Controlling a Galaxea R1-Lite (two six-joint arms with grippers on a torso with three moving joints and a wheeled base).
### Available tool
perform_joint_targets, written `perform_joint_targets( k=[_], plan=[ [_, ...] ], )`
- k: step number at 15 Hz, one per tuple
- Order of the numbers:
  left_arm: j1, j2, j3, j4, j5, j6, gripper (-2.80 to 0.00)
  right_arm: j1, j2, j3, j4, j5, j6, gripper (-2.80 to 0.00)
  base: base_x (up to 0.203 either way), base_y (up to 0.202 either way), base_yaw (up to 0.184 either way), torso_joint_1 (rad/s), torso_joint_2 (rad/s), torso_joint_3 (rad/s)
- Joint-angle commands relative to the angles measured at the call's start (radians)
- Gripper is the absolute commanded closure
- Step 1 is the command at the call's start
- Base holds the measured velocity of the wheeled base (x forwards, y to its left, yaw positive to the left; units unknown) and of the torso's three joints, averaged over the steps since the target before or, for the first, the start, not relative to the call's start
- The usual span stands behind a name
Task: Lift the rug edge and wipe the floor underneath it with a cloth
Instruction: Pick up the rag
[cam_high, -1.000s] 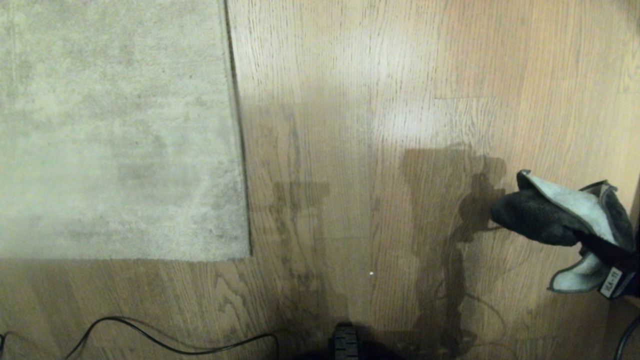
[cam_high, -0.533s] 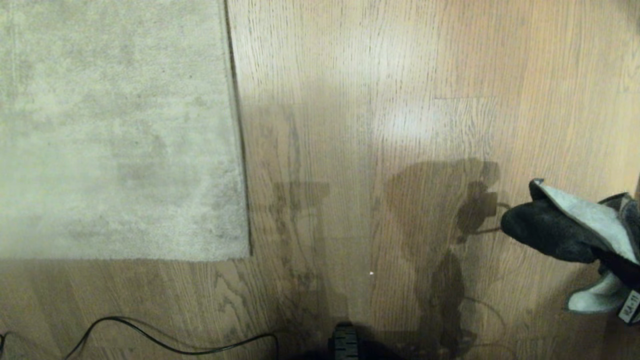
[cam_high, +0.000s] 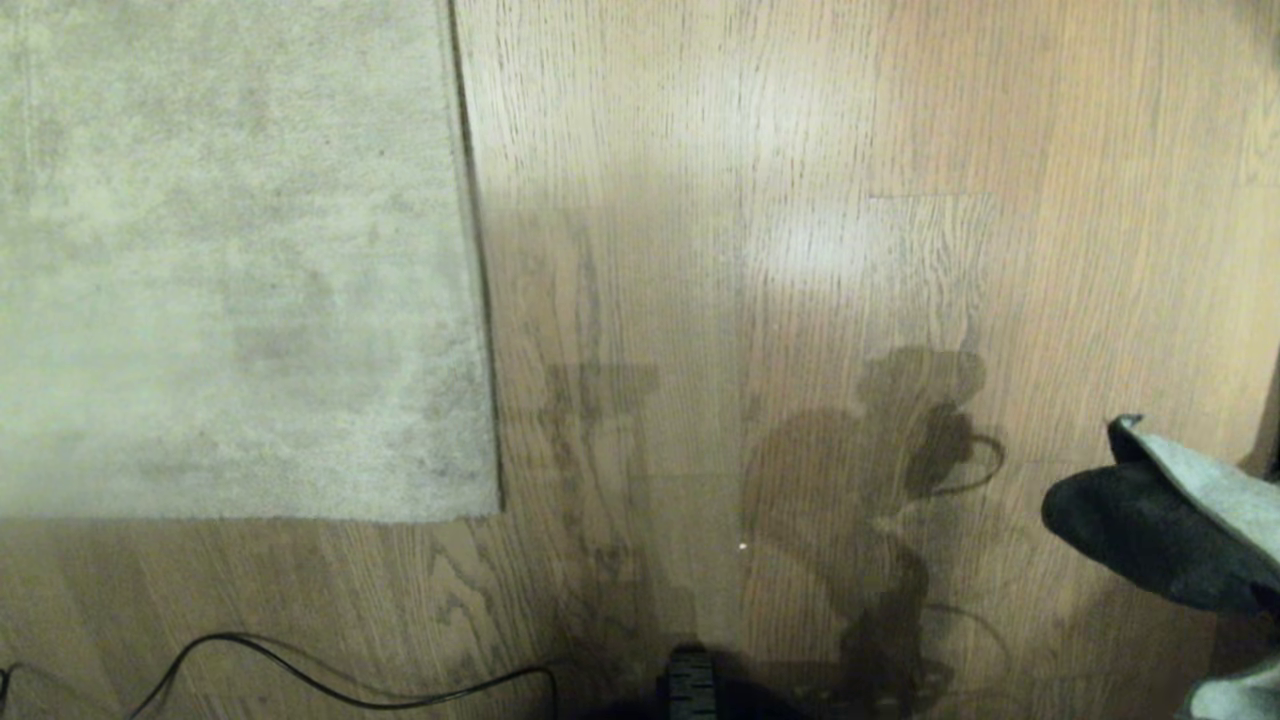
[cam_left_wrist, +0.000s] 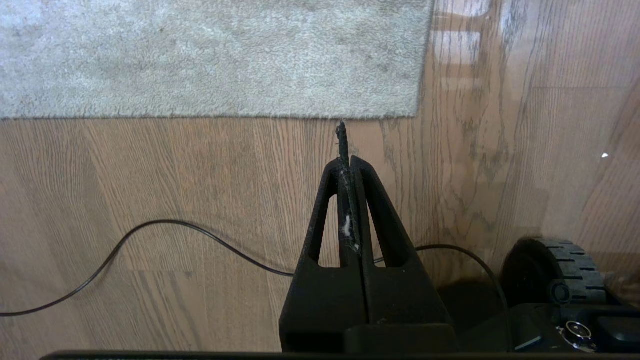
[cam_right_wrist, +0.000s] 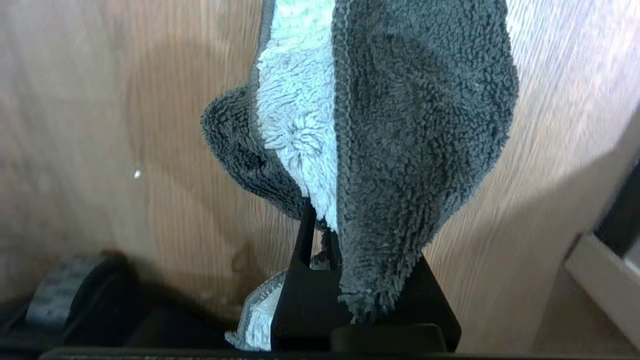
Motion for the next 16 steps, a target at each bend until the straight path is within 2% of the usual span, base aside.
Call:
perform_joint_targets(
  k=[1,9,13,16],
  plan=[
    [0.0,0.002,0.0,0.0,0.0,0.0,0.0,0.035,-0.142,0.0,0.089,-0.039,0.0,0.0,0.0,0.0,0.0,0.0,0.0,0.0],
    [0.0,0.002,0.0,0.0,0.0,0.0,0.0,0.075,-0.42,0.0,0.401,-0.179,0.001,0.0,0.0,0.0,0.0,0.0,0.0,0.0],
    [0.0,0.002,0.0,0.0,0.0,0.001,0.0,0.101,-0.566,0.0,0.5,-0.185,0.005,0.0,0.0,0.0,0.0,0.0,0.0,0.0],
    [0.0,0.002,0.0,0.0,0.0,0.001,0.0,0.106,-0.654,0.0,0.589,-0.146,0.012,0.0,0.0,0.0,0.0,0.0,0.0,0.0]
  ],
)
